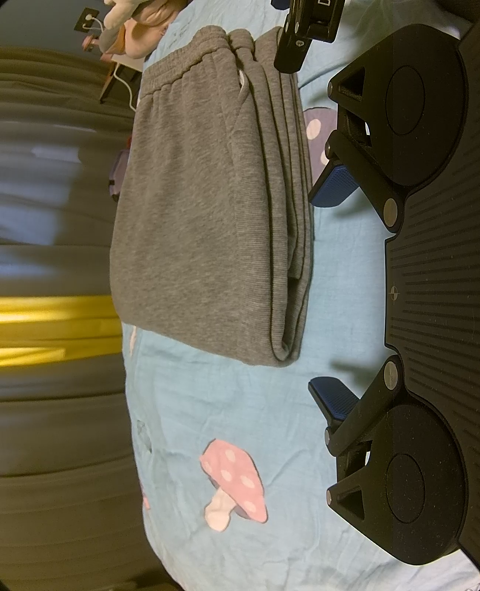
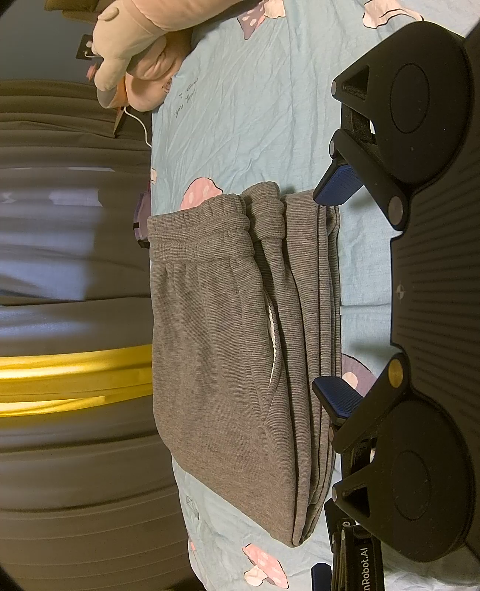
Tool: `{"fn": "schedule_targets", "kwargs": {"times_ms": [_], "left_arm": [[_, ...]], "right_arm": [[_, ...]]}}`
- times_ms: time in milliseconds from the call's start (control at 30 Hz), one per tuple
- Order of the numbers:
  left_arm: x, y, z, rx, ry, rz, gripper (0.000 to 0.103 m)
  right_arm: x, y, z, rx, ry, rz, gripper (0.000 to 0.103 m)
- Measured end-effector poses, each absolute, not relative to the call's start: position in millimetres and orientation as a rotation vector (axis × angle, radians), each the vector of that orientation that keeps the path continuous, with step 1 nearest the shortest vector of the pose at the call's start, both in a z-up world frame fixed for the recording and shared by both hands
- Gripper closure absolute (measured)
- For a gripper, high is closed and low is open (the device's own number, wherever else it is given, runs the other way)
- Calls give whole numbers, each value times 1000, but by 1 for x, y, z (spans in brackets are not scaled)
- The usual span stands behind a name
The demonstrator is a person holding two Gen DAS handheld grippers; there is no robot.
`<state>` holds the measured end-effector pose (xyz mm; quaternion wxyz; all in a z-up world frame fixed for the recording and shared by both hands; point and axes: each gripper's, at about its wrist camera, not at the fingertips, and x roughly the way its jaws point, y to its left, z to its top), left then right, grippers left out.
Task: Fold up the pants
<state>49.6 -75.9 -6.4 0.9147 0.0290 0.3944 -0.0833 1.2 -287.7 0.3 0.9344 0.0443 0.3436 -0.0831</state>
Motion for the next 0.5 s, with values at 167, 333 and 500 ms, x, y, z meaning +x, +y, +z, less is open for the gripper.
{"fn": "schedule_targets", "kwargs": {"times_ms": [167,333,500], "left_arm": [[50,-75,-6,59,813,-171,1],[51,-75,-5,52,816,-171,1],[51,-74,-4,52,816,-173,1]], "right_arm": [[3,-288,0,90,703,-170,4],[3,-288,0,90,705,-171,4],[1,-287,0,90,706,-171,4]]}}
